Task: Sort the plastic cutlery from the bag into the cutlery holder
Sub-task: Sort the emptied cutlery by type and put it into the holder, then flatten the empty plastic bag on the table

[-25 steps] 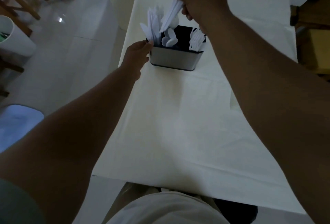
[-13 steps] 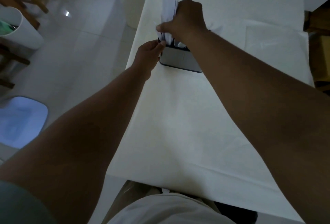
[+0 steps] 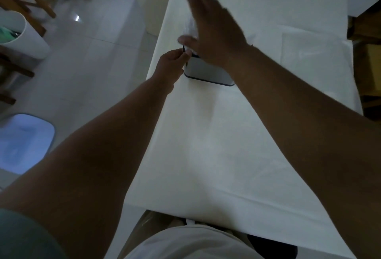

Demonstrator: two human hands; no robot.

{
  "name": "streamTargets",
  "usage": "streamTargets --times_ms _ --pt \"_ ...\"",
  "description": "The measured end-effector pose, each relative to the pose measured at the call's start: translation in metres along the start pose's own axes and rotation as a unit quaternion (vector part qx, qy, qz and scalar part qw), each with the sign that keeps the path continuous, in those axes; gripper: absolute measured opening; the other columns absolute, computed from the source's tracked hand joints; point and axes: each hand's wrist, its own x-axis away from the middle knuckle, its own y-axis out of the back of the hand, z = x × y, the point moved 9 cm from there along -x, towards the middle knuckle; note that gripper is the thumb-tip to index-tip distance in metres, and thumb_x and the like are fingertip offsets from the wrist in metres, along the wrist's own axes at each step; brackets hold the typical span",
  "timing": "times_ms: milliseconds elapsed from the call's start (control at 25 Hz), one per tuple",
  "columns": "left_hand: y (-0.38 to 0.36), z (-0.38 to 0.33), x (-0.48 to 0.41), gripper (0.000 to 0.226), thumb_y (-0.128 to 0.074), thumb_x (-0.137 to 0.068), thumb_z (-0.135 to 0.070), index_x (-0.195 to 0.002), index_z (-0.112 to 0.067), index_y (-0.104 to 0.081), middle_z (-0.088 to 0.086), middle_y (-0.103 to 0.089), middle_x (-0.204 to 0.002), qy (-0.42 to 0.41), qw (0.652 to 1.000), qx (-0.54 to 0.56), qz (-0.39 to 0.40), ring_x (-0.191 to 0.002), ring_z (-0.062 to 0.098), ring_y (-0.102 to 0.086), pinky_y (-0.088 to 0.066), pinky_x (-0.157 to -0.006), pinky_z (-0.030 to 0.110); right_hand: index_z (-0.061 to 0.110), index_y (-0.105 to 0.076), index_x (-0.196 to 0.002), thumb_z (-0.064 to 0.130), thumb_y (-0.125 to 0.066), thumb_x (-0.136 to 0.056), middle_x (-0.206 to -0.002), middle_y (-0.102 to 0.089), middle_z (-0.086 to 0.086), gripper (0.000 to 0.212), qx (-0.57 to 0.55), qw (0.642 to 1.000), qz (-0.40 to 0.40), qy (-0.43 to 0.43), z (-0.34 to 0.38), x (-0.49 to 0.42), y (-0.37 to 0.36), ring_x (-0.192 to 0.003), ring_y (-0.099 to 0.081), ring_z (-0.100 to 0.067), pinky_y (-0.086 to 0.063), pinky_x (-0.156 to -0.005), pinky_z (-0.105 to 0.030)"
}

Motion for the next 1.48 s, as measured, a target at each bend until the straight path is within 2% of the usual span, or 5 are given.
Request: streamTargets --times_ms 120,440,760,1120,1480 --pt "0.001 0.001 -0.001 0.023 -0.051 -0.094 -0.02 -0.109 -0.019 -0.068 0.004 -0.07 -0.112 0.008 1.0 -0.014 -0.009 -0.106 0.021 -0.064 -0.052 -0.092 0.037 0.001 -0.006 -0.156 0.054 -0.038 -0.1 -0.165 -0.001 -0.016 0.084 0.046 0.994 0.081 0.053 0.012 0.007 -0.041 -0.153 0.0 -0.029 -0.011 -0.124 -0.043" --pt "0.002 -0.011 0.001 0.025 -0.046 -0.097 -0.025 -0.109 -0.019 -0.067 0.0 -0.068 -0.11 -0.018 0.987 -0.154 -0.028 -0.103 0.021 -0.062 -0.052 -0.098 0.041 0.002 0.0 -0.156 0.056 -0.033 -0.1 -0.165 0.006 -0.016 0.084 0.071 0.994 0.072 0.046 0.01 0.011 -0.038 -0.153 0.005 -0.029 -0.006 -0.124 -0.047" --pt "-0.031 -0.056 0.107 0.073 -0.044 -0.097 -0.051 -0.152 -0.006 -0.026 0.014 -0.028 -0.158 -0.365 0.754 -0.54 -0.075 -0.148 0.028 -0.022 -0.02 -0.12 0.041 -0.002 -0.012 -0.155 0.051 -0.033 -0.101 -0.164 -0.009 -0.02 0.078 0.022 0.996 -0.021 -0.085 -0.05 0.142 -0.001 -0.152 -0.007 -0.033 -0.014 -0.124 -0.044" --pt "-0.229 -0.015 0.13 0.076 -0.026 -0.096 -0.055 -0.147 0.001 -0.034 0.021 -0.036 -0.153 -0.398 0.677 -0.61 0.106 -0.145 0.037 -0.027 -0.023 -0.119 0.05 -0.007 -0.022 -0.151 0.059 -0.018 -0.097 -0.159 -0.021 -0.027 0.085 0.061 0.952 0.029 -0.297 -0.212 0.307 -0.02 -0.15 -0.015 -0.04 -0.021 -0.121 -0.05" --pt "-0.367 -0.007 0.041 0.067 -0.044 -0.097 -0.048 -0.145 -0.002 -0.034 0.017 -0.04 -0.149 -0.334 0.649 -0.673 0.117 -0.14 0.033 -0.033 -0.028 -0.112 0.043 -0.002 -0.017 -0.153 0.048 -0.034 -0.103 -0.161 -0.016 -0.021 0.073 0.038 0.923 0.076 -0.376 -0.388 0.307 -0.019 -0.151 -0.011 -0.035 -0.02 -0.12 -0.048"
